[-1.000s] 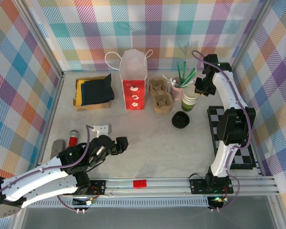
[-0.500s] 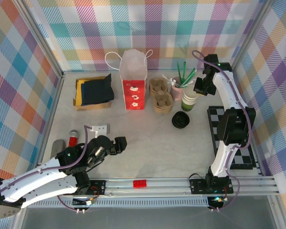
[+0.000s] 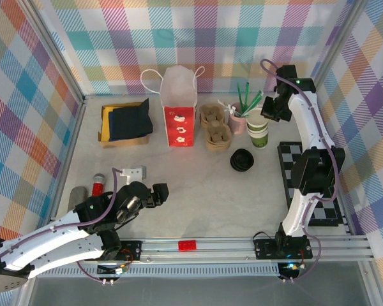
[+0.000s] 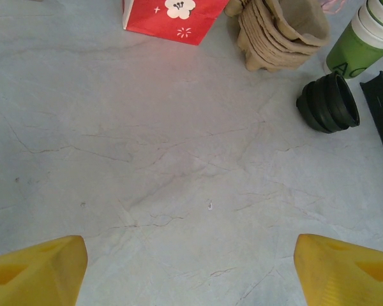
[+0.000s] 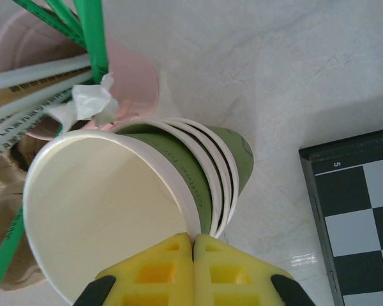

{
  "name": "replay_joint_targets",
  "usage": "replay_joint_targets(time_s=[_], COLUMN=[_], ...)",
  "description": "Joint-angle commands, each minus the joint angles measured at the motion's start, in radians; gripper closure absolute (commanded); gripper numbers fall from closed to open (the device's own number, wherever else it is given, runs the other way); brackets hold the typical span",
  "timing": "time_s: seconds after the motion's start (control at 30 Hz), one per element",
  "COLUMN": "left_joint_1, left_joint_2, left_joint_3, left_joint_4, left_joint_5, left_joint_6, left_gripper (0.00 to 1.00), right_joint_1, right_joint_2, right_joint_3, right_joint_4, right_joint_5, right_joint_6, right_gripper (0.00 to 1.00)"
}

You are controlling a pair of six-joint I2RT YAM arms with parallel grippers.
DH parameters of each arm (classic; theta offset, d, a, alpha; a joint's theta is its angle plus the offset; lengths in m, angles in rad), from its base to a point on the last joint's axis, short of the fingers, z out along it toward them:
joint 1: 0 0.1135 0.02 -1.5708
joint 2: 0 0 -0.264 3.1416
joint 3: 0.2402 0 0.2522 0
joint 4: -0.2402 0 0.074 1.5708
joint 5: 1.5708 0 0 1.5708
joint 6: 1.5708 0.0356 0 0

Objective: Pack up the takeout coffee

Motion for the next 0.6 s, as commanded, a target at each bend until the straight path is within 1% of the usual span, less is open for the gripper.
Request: replay_joint_targets(time_s=[0.0, 0.2, 0.4, 0.57], left_joint_1=[0.011, 0.011, 0.011, 0.011], left_joint_2=[0.001, -0.006, -0.01, -0.008], left_joint_3=[0.031, 0.041, 0.06, 0.062], left_joint_4=[-0.027, -0.036, -0.053, -0.051], left_joint_5=[-0.022, -0.021, -0.03, -0.03], left_joint_6=[0.013, 0.016, 0.026, 0.026], left_gripper=[0.16, 0.16, 0.16, 0.16], right_joint_1=[0.008, 0.008, 0.004, 0.0], right_joint_2=[-0.039, -0.064, -0.091, -0.09], right_joint_3=[0.02, -0.033, -0.01, 0.014], right_joint_4=[-0.037, -0.006, -0.015, -0.022], right_joint_5=[-0.012, -0.018, 0.027, 0.027], right_joint_6=[-0.001, 0.01, 0.011, 0.007], right_gripper=[1.0, 1.0, 1.0, 1.0])
